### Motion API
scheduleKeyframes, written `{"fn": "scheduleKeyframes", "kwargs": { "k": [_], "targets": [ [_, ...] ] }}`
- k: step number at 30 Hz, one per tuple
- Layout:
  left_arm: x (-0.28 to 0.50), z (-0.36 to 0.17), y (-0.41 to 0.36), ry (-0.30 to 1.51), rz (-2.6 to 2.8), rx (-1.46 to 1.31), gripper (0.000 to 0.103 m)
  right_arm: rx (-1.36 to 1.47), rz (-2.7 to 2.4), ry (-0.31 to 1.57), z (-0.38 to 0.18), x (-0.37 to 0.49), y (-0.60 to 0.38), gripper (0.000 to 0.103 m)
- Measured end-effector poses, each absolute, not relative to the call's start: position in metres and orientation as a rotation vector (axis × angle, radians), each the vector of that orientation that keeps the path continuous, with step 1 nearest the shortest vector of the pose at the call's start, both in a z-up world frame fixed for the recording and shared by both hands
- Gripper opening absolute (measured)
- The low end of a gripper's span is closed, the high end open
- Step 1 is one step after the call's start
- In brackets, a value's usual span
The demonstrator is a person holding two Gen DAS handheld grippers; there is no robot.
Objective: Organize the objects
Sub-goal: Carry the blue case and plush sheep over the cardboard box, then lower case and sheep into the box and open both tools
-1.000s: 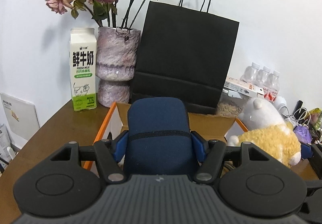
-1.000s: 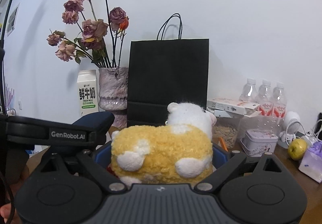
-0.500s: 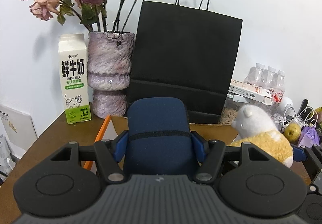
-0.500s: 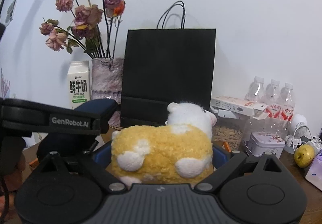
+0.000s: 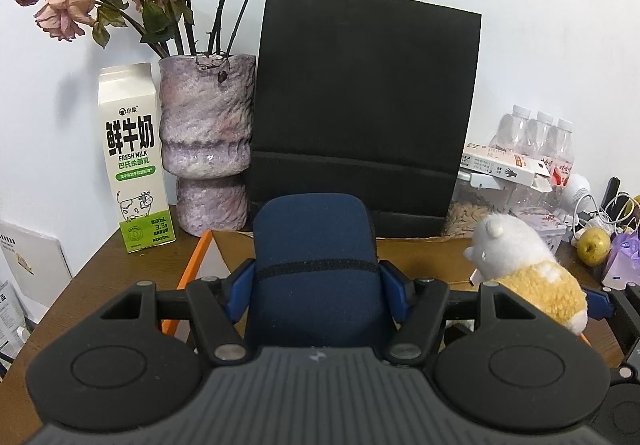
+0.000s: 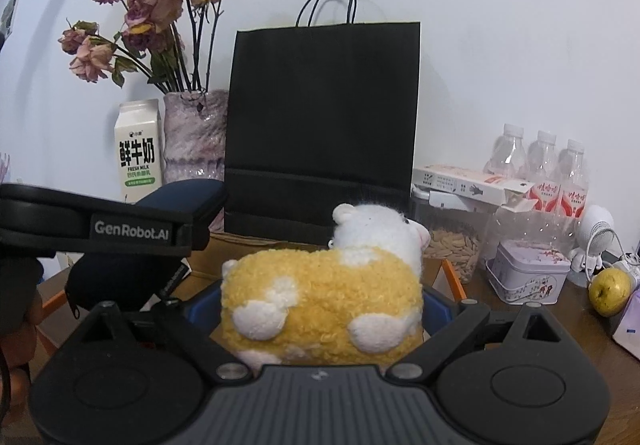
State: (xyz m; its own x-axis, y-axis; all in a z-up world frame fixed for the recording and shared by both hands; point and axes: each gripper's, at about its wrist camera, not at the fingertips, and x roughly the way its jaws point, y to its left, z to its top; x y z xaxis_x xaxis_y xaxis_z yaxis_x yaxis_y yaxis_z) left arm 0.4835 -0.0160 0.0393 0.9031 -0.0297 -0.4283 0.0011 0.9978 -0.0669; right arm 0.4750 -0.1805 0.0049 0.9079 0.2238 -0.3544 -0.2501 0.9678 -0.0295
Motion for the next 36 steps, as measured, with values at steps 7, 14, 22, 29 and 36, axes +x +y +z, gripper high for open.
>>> {"fn": "scheduleKeyframes", "kwargs": {
  "k": [7, 14, 22, 29, 36],
  "targets": [
    [0.476, 0.045, -0.016, 0.372, 0.017, -0.054, 0.103, -0.063, 0.261, 0.380, 0.002, 0.478, -0.181, 0.103],
    [0.476, 0.046, -0.017, 0.374, 0.030, -0.042, 0.103, -0.058, 0.233, 0.391, 0.001, 0.479, -0.182, 0.103],
    [0.474, 0.048, -0.015, 0.372, 0.031, -0.051, 0.103, -0.049, 0.236, 0.391, 0.006, 0.477, -0.184, 0.103],
    [0.465, 0.054, -0.013, 0.374, 0.018, -0.067, 0.103, -0.039, 0.244, 0.401, 0.010, 0.473, -0.186, 0.103],
    [0.451, 0.057, -0.011, 0.373, 0.015, -0.078, 0.103, -0.025, 0.247, 0.407, 0.017, 0.463, -0.190, 0.103]
  ]
}}
